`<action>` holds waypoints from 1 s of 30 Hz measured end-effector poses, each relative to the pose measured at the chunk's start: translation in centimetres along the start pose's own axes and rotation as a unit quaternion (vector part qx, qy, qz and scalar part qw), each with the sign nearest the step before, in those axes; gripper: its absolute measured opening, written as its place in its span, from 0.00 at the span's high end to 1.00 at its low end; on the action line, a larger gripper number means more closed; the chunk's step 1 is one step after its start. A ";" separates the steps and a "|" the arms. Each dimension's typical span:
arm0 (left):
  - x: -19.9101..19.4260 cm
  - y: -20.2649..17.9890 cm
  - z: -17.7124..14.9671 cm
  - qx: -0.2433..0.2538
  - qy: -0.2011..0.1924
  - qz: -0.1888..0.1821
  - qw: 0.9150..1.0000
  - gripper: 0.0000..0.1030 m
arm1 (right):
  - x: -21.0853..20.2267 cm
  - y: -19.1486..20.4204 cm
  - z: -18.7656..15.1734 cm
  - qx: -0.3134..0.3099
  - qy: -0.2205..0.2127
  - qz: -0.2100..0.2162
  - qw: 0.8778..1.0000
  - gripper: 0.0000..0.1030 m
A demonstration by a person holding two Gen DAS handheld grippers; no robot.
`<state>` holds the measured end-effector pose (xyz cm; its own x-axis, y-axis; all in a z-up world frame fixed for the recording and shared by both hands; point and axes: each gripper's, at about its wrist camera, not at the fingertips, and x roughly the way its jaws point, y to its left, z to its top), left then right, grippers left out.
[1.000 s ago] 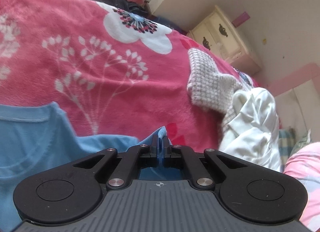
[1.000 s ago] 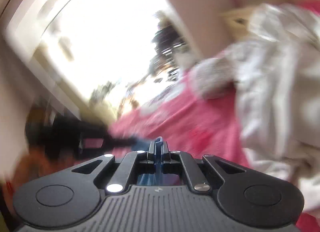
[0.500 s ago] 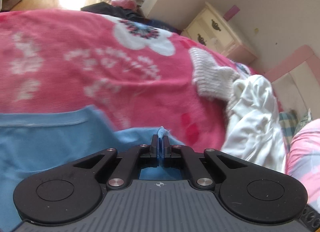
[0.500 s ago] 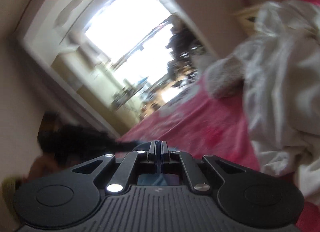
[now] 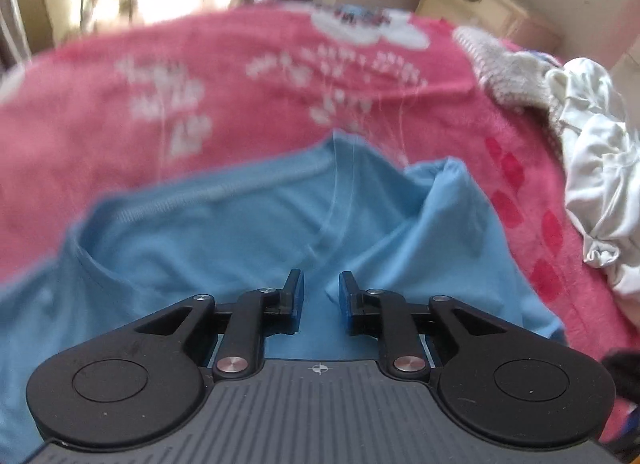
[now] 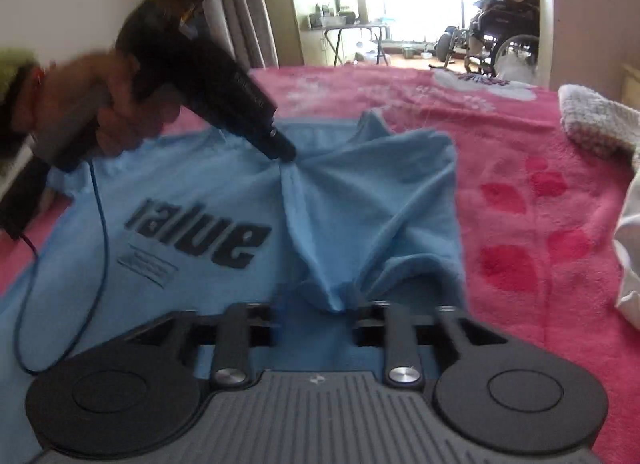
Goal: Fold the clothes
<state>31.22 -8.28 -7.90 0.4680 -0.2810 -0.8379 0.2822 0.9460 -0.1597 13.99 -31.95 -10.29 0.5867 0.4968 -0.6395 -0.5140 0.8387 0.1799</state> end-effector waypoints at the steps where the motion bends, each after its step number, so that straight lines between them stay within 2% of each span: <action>1: -0.6 -0.1 0.2 0.012 -0.015 -0.001 1.000 0.81 | -0.5 -1.0 0.5 0.011 -0.009 0.002 1.000 0.64; 4: -1.2 -1.6 0.8 0.054 -0.038 -0.011 0.998 0.75 | -1.8 -3.3 1.0 0.050 -0.033 -0.031 0.998 0.64; 7: 0.0 -4.1 0.7 0.106 -0.030 -0.017 0.994 0.70 | -1.1 -5.0 1.1 0.048 -0.029 -0.081 0.995 0.64; 13: 2.4 -7.0 -1.6 0.180 -0.013 -0.005 0.984 0.70 | 1.3 -3.2 0.6 -0.053 -0.008 -0.143 0.988 0.64; 15: 2.7 -7.1 -2.7 0.204 -0.010 0.009 0.979 0.70 | 1.8 -3.1 0.4 -0.056 -0.006 -0.142 0.988 0.68; 17: 2.9 -6.8 -3.4 0.216 -0.010 0.026 0.976 0.70 | 2.1 -3.6 0.3 -0.034 -0.005 -0.142 0.989 0.83; 18: 2.9 -6.4 -3.6 0.217 -0.013 0.031 0.976 0.70 | 2.0 -4.3 0.1 -0.014 -0.006 -0.145 0.989 0.85; 21: 2.8 -5.5 -3.7 0.204 -0.019 0.027 0.978 0.70 | 1.6 -6.6 -0.7 0.060 -0.009 -0.147 0.987 0.86; 23: 2.6 -5.4 -3.8 0.209 -0.021 0.027 0.977 0.70 | 1.3 -7.4 -1.0 0.090 -0.012 -0.139 0.986 0.86; 30: 1.9 -5.1 -3.7 0.211 -0.031 0.031 0.976 0.70 | 0.1 -6.6 -0.5 0.074 -0.016 -0.146 0.986 0.86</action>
<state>27.54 -13.08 -10.60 0.5418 -0.2473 -0.8033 0.5659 0.8140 0.1311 17.09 -37.53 -11.88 0.7167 0.2341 -0.6570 -0.2251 0.9692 0.0997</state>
